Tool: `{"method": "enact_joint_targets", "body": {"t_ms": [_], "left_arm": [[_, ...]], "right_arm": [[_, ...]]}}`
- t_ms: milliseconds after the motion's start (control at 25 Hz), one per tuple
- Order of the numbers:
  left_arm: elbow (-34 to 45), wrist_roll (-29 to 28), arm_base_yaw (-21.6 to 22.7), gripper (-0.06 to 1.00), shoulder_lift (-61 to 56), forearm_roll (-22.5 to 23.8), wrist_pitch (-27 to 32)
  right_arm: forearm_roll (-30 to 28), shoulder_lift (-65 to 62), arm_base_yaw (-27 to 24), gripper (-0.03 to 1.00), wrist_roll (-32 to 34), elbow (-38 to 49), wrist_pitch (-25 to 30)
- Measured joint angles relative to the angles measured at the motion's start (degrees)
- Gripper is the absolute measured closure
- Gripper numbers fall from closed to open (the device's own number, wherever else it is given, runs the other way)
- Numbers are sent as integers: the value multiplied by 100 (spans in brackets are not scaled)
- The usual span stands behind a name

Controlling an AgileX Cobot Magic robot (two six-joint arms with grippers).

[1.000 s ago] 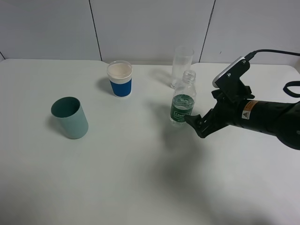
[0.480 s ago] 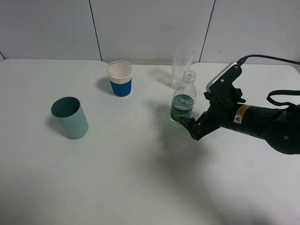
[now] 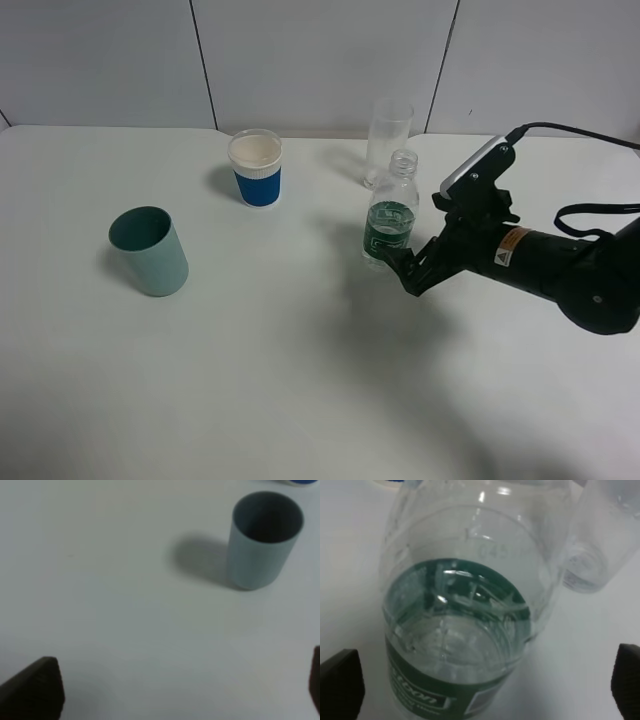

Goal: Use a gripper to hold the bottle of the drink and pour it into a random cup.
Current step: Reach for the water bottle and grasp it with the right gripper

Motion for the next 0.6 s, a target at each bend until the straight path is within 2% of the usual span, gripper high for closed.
{"method": "enact_joint_targets", "body": {"t_ms": [600], "left_arm": [[0, 0, 0, -5, 0, 0, 0]], "right_arm": [[-365, 374, 0, -2, 10, -401, -321]]}}
